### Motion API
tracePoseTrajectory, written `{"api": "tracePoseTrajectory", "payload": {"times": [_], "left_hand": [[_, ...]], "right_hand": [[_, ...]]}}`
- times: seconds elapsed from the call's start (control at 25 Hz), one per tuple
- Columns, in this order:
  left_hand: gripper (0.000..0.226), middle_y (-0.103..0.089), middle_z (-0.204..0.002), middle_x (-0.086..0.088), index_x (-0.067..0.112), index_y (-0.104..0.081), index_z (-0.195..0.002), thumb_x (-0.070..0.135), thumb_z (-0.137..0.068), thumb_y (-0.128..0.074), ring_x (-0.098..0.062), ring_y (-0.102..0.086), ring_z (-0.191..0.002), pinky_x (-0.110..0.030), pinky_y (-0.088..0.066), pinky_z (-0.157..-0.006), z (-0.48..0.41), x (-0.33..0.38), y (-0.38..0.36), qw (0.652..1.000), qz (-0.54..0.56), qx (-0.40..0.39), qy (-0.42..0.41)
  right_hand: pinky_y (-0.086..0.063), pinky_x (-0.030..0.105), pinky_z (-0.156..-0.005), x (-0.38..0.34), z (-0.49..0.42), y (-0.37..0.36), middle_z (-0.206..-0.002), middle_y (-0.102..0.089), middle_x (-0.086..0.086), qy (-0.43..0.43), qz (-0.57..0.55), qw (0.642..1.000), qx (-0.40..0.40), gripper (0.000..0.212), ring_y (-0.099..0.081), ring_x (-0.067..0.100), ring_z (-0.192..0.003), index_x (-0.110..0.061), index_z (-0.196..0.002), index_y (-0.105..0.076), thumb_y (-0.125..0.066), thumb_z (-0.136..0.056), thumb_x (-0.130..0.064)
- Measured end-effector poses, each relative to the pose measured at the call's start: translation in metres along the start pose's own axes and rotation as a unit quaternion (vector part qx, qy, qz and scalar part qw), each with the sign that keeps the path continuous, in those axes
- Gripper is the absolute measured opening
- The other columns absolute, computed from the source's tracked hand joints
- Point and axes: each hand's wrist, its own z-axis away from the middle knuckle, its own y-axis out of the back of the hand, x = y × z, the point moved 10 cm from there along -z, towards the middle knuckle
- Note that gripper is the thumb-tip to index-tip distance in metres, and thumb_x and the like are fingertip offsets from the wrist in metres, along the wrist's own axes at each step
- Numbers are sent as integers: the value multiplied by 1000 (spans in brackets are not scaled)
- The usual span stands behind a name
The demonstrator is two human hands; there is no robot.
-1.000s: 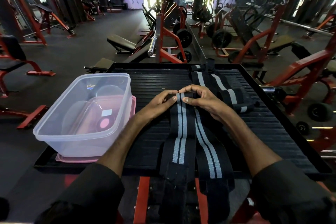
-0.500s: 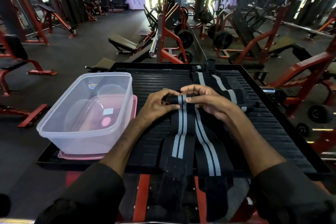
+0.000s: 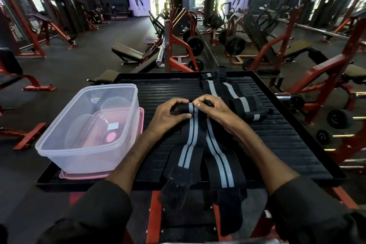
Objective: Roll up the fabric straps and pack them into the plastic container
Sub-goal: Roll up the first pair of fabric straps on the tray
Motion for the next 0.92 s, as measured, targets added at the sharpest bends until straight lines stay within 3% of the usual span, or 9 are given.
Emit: {"api": "tracePoseTrajectory", "payload": {"times": [0.08,0.16,0.24,0.36,0.48,0.56,0.72,0.84,0.92], "left_hand": [[33,-72,-114,8,23,-67,-120,32,-89,-74,0,-67,-105,-27,-52,-94,1,-17,-14,995,34,-67,63],[33,-72,-119,5,21,-66,-126,33,-95,-65,-8,-67,-112,-36,-52,-102,4,-22,-18,994,30,-83,67],[31,-71,-122,4,19,-64,-129,22,-99,-61,-8,-66,-115,-33,-50,-104,8,-17,-17,994,56,-76,56],[30,-72,-119,2,18,-63,-128,16,-98,-62,-12,-68,-112,-28,-54,-96,18,-10,-18,985,141,-72,72],[26,-74,-113,5,27,-64,-123,33,-99,-62,-10,-69,-106,-24,-56,-79,33,-12,-20,971,179,-76,140],[32,-74,-117,2,24,-64,-123,43,-98,-60,-12,-70,-109,-31,-58,-82,39,-16,-20,961,202,-85,169],[30,-72,-101,-8,11,-65,-118,26,-92,-72,-18,-67,-92,-28,-54,-76,40,-21,-5,973,186,-21,136],[35,-74,-112,-16,3,-67,-116,9,-84,-79,-20,-70,-103,-33,-54,-93,38,-12,3,981,176,5,80],[41,-73,-114,-16,1,-67,-116,5,-79,-82,-25,-70,-109,-35,-54,-98,40,-4,8,983,173,17,63]], "right_hand": [[-51,20,-90,-4,0,2,-109,-69,10,33,-21,999,17,20,-64,6,-101,0,-111,-68,-64,-100,-17],[-51,21,-91,-8,1,3,-106,-70,3,56,-20,998,33,19,-64,5,-100,2,-112,-68,-65,-99,-12],[-51,20,-90,-16,3,5,-107,-70,5,84,2,995,47,20,-65,4,-100,3,-113,-68,-67,-97,-8],[-53,24,-91,-21,6,1,-111,-70,15,111,30,993,40,21,-66,9,-101,4,-114,-68,-69,-95,-6],[-52,20,-87,-25,8,-2,-108,-72,9,125,53,990,33,24,-69,6,-99,2,-114,-69,-73,-92,-5],[-53,22,-88,-30,11,-7,-109,-73,7,143,98,985,26,26,-69,8,-102,-1,-113,-70,-77,-89,-9],[-56,43,-92,-28,15,-17,-107,-73,3,159,131,978,28,32,-69,17,-104,-6,-107,-71,-84,-79,-12],[-57,40,-93,-17,14,-20,-108,-71,5,97,76,992,14,33,-69,18,-104,-4,-103,-69,-86,-74,-1],[-58,31,-86,-7,15,-18,-110,-70,5,-8,-50,999,-12,34,-68,14,-101,-4,-106,-68,-83,-76,3]]}}
